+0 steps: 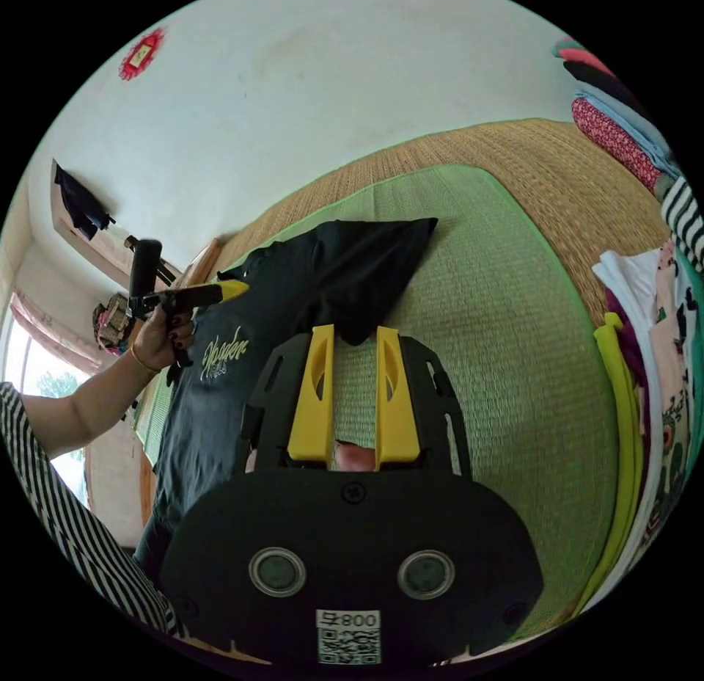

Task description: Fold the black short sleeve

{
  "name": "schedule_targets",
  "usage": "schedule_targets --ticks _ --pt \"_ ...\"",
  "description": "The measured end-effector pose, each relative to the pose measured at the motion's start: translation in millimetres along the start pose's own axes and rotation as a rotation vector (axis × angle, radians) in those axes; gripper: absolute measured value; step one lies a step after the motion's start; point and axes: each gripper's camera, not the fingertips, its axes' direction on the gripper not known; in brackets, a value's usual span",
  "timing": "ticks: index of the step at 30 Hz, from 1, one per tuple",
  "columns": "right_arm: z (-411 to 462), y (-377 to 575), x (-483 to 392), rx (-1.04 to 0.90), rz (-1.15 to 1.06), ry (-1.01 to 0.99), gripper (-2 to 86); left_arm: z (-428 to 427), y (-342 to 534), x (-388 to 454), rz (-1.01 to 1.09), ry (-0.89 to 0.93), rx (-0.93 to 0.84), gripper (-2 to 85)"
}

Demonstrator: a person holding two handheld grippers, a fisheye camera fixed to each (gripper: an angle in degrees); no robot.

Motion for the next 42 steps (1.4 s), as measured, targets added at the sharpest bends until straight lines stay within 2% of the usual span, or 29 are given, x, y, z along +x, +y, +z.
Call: schedule_targets --ticks 6,11,21,27,35,42 --pt "27 5 12 -0.054 0.003 -0.059 8.2 27 -86 58 0.137 -0.013 -0.076 3.9" --pt "40 10 23 -0.079 -0.004 -0.056 7.7 52 -156 107 0.246 -0.098 -0.173 5.4" --pt "66 16 38 -0.088 0.024 -0.140 3.8 91 -218 165 0.321 -0.264 -0.352 4.3" --pt "80 17 45 -0.093 0.041 -0.184 2.2 78 -226 185 0.322 -0.265 -0.326 1.6" --pt "72 18 34 0.027 0.009 -0.187 1.5 11 -217 176 0.150 -0.018 -0.090 0.8" --pt "73 8 -4 0.078 -0.129 -0.276 1.3 -60 -174 149 0.042 0.076 0.080 0.8"
